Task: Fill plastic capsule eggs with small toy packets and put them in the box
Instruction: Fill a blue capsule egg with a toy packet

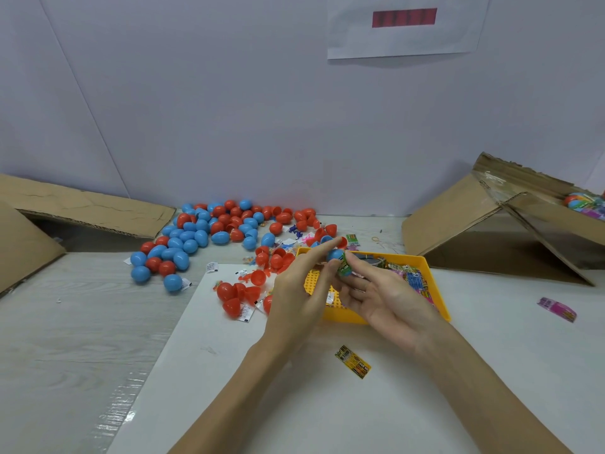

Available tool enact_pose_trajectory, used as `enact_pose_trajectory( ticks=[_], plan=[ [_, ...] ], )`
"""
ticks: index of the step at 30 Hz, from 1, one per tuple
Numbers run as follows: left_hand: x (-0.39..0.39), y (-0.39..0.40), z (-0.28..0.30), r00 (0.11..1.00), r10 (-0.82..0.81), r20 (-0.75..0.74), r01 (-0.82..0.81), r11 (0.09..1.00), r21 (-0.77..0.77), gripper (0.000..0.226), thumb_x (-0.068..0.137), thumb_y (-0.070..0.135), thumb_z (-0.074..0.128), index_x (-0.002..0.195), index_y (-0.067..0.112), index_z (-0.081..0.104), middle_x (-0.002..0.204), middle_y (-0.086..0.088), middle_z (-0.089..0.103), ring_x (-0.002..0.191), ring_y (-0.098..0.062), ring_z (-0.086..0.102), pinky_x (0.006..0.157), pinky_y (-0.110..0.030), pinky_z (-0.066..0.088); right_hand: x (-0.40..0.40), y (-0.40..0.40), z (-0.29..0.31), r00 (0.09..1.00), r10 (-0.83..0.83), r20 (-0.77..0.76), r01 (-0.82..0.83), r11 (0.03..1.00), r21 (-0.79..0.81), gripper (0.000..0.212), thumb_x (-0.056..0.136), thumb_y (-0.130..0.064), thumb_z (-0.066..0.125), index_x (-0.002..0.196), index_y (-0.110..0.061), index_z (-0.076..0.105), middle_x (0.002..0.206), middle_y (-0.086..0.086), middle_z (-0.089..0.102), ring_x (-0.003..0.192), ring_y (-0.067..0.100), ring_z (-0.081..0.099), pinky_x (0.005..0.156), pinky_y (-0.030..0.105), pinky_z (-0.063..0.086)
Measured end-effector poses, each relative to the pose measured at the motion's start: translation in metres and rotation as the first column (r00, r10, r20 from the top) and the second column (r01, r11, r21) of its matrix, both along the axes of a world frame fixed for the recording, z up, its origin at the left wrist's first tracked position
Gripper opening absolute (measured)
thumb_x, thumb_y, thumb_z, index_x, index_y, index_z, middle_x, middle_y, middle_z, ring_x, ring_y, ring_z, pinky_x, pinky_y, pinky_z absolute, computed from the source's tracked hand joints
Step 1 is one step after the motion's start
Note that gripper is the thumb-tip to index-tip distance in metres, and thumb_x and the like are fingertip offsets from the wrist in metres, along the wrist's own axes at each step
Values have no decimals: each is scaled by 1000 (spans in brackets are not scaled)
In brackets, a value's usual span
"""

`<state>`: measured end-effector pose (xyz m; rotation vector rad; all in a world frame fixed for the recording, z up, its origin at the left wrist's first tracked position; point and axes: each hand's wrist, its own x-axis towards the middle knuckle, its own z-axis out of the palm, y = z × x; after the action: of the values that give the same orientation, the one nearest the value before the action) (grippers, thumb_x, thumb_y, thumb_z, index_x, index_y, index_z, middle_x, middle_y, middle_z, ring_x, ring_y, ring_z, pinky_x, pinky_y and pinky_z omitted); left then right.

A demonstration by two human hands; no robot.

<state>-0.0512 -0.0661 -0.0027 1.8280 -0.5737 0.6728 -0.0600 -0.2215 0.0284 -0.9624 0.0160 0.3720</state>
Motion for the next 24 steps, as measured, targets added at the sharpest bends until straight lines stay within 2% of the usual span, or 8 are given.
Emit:
enact_pose_trajectory(
  ticks=[2,4,7,14,16,18,20,24],
  plan=[
    [1,2,1,1000,-16,-11,16,1000,15,39,100,15,66,138,17,62,129,7,69,122,-10,63,101,-32,53,0,-2,0,999,-19,48,20,999,-25,34,92,-26,77,122,-10,76,121,15,75,107,21,74,75,24,59],
    [2,5,2,999,-39,17,38,999,39,39,98,9,67,136,13,64,128,5,69,122,-12,63,102,-35,53,-1,-2,0,998,-19,54,20,1000,-11,36,93,-24,76,126,-8,73,117,13,75,103,21,74,74,24,59],
    [2,6,2,998,-68,12,67,998,14,39,98,7,65,136,12,64,131,5,69,126,-10,61,105,-34,52,-1,-1,-1,998,-10,63,10,1000,-3,34,93,-23,76,124,-9,74,111,12,75,100,21,74,72,25,58],
    [0,3,0,996,-88,-7,88,996,-8,35,101,8,60,136,15,65,132,10,68,130,-8,59,106,-26,48,2,-2,-5,994,-32,108,39,998,-54,29,91,-28,78,117,-15,78,114,11,75,105,21,74,75,24,58],
    [1,3,0,998,-65,-10,65,998,-2,35,101,11,62,135,17,65,130,12,69,127,-8,60,104,-28,50,1,-1,-6,993,-38,109,43,998,-44,31,89,-28,78,117,-14,78,116,12,76,104,20,74,75,24,58],
    [3,3,1,999,-37,-11,38,999,32,37,100,14,65,137,20,64,130,14,67,126,-9,60,104,-31,51,0,2,-6,990,-58,130,66,996,-59,34,88,-28,77,119,-14,77,117,12,76,104,20,75,75,23,59],
    [5,7,2,1000,-26,15,24,995,96,42,99,14,66,140,23,60,132,15,65,129,-8,57,106,-27,48,-2,4,-7,977,-101,187,125,984,-123,36,88,-29,76,122,-17,75,113,12,77,103,23,76,75,23,59],
    [11,17,3,990,14,138,-47,968,245,40,94,11,72,133,17,65,130,11,64,126,-2,54,105,-22,46,-2,3,-8,960,-109,256,170,958,-230,31,95,-24,69,126,-24,70,109,9,79,101,26,77,75,23,60]
  ],
)
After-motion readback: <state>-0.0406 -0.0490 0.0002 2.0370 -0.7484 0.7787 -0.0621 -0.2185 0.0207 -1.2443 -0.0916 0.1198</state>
